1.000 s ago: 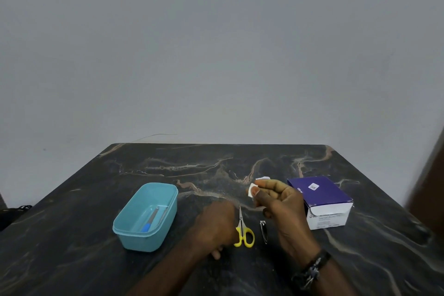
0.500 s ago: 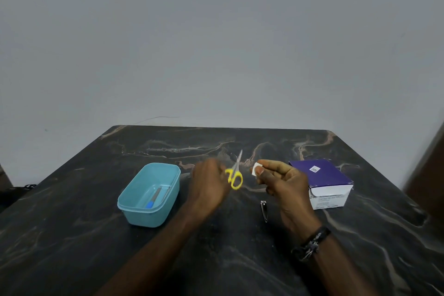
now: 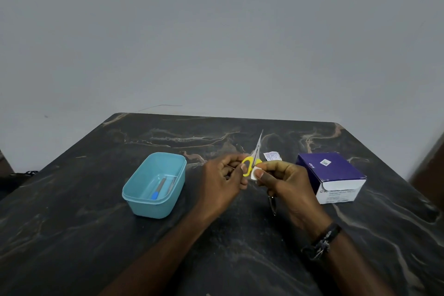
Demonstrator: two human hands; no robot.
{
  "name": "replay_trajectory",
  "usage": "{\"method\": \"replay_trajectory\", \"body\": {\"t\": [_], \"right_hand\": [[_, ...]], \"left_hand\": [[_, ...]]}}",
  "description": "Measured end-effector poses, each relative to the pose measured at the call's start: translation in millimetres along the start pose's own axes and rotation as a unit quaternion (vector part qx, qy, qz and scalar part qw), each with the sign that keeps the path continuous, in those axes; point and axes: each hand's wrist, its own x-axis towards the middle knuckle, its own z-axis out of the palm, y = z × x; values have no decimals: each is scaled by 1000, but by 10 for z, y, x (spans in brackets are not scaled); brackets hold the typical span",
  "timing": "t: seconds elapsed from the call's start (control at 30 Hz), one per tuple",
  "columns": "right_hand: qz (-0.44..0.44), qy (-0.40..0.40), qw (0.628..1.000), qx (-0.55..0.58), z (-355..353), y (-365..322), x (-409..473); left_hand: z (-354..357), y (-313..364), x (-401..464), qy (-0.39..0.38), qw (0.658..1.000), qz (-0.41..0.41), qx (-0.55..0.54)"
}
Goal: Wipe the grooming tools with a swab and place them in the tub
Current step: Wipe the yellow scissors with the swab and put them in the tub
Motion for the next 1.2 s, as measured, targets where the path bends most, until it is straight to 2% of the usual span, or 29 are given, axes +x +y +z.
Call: {"method": "replay_trajectory", "body": {"t": [0.13, 0.27, 0.37, 0.53, 0.67, 0.9, 1.2], "right_hand": [[1, -19, 1000, -16, 17, 26, -8], [2, -40, 999, -3, 12, 13, -16], [7, -67, 998, 7, 11, -18, -41], [8, -94, 995, 22, 43, -38, -68], [1, -102, 994, 29, 38, -33, -59], [-3, -129, 992, -9, 54, 0, -80], [-7, -154, 988, -11, 81, -23, -102]], "left_hand": [[-51, 1, -8, 20, 999, -24, -12], [-139, 8, 71, 84, 995, -33, -35], [-187, 52, 113, 114, 989, -39, -91], [-194, 102, 111, 124, 972, -59, -189], [-185, 87, 105, 99, 954, -91, -269], [-122, 75, 43, 66, 967, -134, -206], [-127, 114, 39, 72, 956, -162, -235]]}}
